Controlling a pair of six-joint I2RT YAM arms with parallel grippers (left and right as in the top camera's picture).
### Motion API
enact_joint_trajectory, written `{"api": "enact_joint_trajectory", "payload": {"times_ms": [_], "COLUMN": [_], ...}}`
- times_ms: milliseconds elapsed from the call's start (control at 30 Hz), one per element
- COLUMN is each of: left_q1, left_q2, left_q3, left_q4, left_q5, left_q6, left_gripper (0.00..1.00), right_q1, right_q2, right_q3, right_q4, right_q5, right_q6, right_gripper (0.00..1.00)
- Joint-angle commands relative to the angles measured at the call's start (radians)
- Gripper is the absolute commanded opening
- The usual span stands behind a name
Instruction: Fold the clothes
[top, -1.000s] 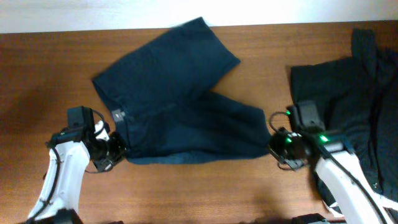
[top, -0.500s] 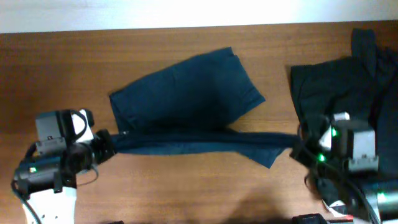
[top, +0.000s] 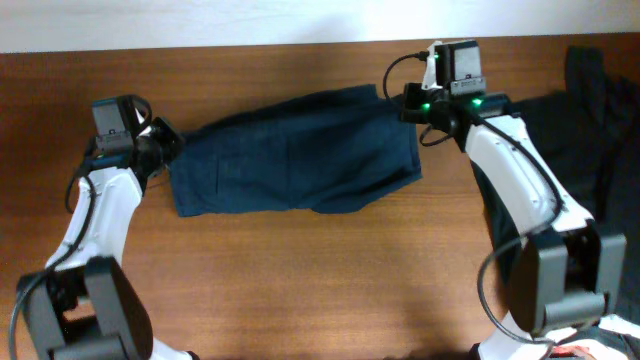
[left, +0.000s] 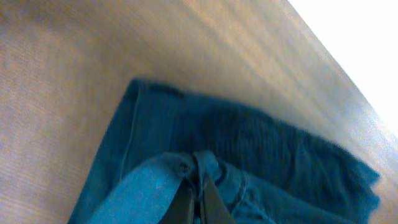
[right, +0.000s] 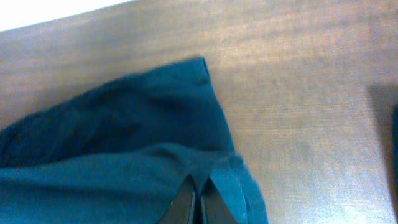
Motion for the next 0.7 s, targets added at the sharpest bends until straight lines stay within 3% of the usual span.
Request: {"api": "enact_joint_trajectory", "payload": {"times_ms": [0, 133, 167, 200, 233, 267, 333, 367, 400, 467, 500, 633, 667], "left_q1": [0.022, 0.016, 0.011, 0.010, 0.011, 0.019, 0.053, 0.084, 0.100, 0.106, 0.101, 0.042, 0.031], "left_q2": [0.122, 0.214, 0.221, 0.222, 0.221, 0.220, 0.213, 0.202, 0.196, 0.195, 0.195, 0.199, 0.199], "left_q3": [0.009, 0.009, 0.009, 0.009, 0.010, 0.015, 0.045, 0.060, 0.061, 0.061, 0.060, 0.050, 0.050], "left_q4": [0.126, 0.234, 0.247, 0.264, 0.291, 0.316, 0.307, 0.276, 0.245, 0.106, 0.018, -0.064, -0.066], "left_q5": [-0.066, -0.026, -0.025, -0.024, -0.019, 0.002, 0.059, 0.080, 0.111, 0.145, 0.141, 0.134, 0.104], "left_q6": [-0.003, -0.003, -0.003, -0.003, -0.002, -0.002, -0.002, -0.003, -0.003, -0.002, 0.010, 0.195, 0.208], "left_gripper": [0.01, 0.06, 0.19, 0.56, 0.87, 0.99, 0.99, 0.99, 0.99, 0.99, 0.99, 0.99, 0.99], "right_q1": [0.004, 0.022, 0.029, 0.037, 0.037, 0.033, 0.028, 0.028, 0.029, 0.037, 0.041, 0.042, 0.042], "right_q2": [0.094, 0.182, 0.193, 0.202, 0.202, 0.202, 0.199, 0.199, 0.200, 0.209, 0.219, 0.243, 0.243], "right_q3": [0.022, 0.022, 0.022, 0.022, 0.022, 0.022, 0.022, 0.022, 0.021, 0.020, 0.015, -0.081, -0.112], "right_q4": [0.089, 0.296, 0.380, 0.466, 0.493, 0.479, 0.344, 0.190, 0.105, -0.079, -0.126, -0.147, -0.144], "right_q5": [0.068, 0.056, 0.056, 0.057, 0.061, 0.060, 0.032, -0.008, -0.021, -0.038, -0.039, -0.038, -0.038], "right_q6": [-0.018, -0.017, -0.017, -0.017, -0.017, -0.017, -0.017, -0.019, -0.019, -0.044, -0.044, -0.048, -0.047], "right_gripper": [0.04, 0.04, 0.09, 0.85, 0.98, 0.99, 0.99, 0.99, 0.90, 0.49, 0.42, 0.42, 0.47]}}
